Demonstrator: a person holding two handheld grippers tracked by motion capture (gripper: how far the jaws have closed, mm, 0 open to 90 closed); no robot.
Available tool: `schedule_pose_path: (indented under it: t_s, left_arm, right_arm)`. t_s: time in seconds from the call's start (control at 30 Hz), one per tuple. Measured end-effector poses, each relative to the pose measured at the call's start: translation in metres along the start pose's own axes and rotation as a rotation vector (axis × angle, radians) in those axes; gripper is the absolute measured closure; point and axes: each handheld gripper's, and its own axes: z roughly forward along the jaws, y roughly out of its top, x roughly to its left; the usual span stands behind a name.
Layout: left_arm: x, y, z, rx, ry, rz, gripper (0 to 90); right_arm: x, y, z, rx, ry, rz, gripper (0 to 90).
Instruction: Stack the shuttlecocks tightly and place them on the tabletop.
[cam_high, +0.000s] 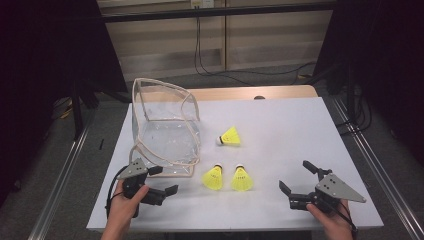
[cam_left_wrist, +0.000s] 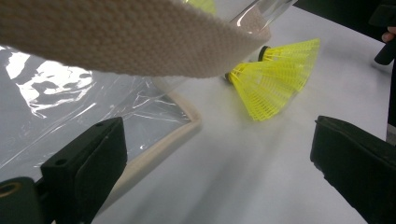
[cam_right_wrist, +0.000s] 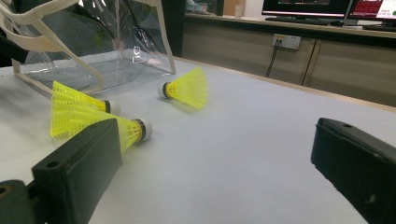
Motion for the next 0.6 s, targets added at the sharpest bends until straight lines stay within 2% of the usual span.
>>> schedule_pose_path:
  t_s: [0.33, 0.6]
  left_arm:
    - [0.0021, -0.0009, -0.0051, -0.019, -0.004, 0.011, 3.9]
    - [0.0045, -0.0035, -0.0049, -0.014, -0.006, 0.022, 3.7]
  right_arm:
    - [-0.0007, 0.0014, 0.0006, 0.01, -0.004, 0.003, 1.2]
    - [-0.0047, 0.0042, 0.0037, 0.013, -0.009, 0.003, 1.2]
